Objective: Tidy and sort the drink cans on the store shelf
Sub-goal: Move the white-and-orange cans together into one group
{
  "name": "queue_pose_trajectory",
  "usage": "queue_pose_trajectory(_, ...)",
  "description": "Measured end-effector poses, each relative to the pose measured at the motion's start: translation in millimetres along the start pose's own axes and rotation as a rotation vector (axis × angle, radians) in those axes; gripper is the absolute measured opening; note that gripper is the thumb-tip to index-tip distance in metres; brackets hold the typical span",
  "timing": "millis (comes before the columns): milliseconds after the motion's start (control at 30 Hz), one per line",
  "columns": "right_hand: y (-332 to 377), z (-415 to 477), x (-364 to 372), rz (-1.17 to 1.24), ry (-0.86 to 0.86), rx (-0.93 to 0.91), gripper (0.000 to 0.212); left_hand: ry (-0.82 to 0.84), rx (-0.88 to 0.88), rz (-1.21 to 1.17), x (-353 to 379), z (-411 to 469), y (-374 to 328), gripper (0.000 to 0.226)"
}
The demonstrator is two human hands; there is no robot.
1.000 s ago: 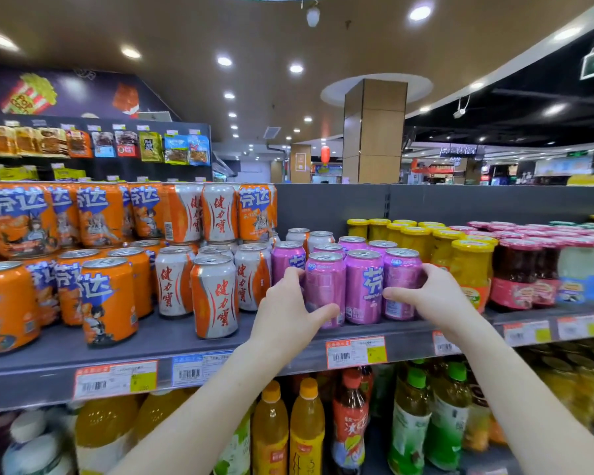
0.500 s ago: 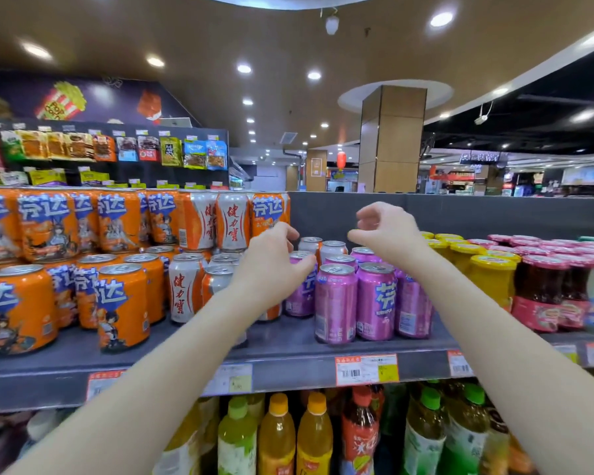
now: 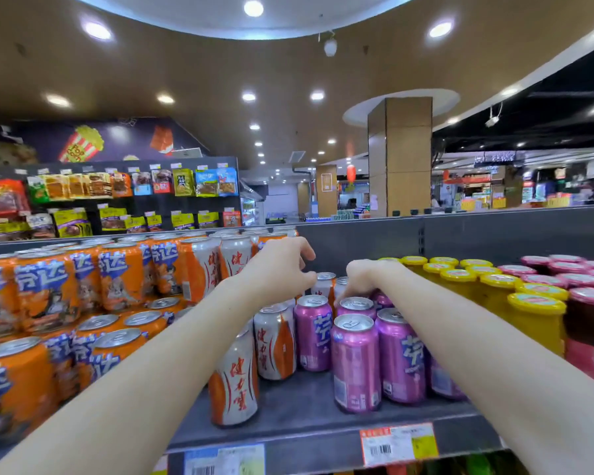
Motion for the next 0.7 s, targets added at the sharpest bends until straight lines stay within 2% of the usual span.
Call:
queue_pose_trajectory(133,0,11,7,0.045,0.037,0.005,0.047,0.031,-0.011,0.030,10,22,0,0.038)
queue_pose_trajectory(233,-3,10,0,0.072,-0.002,0.002,0.046,0.058,-0.022,0.033,18,38,0,0.039)
queue_pose_trajectory(433,-22,-3,-33,0.240,-0.186,-0.025,0.085,0.122,-0.074,0.059,55,68,13,0.052)
queue_pose_trajectory(533,-39,-13,-53,0.384,-0.283,-0.016,0.092,0.118,-0.102,0.050,65,84,15,0.057)
queue_pose_trajectory(700,-69,-26,-64,0.634,-0.330,-0.008,0.093,0.104,-0.163,0.077,76,105,25,0.057)
Point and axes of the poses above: each hand's wrist, its own z-axis towards the middle knuckle, its own x-axis out of the palm, y = z × x, the point moved 8 cm from there along z, towards the middle knuckle, and after that the axes turned 14 degrees about -z, right-handed, at the moved point
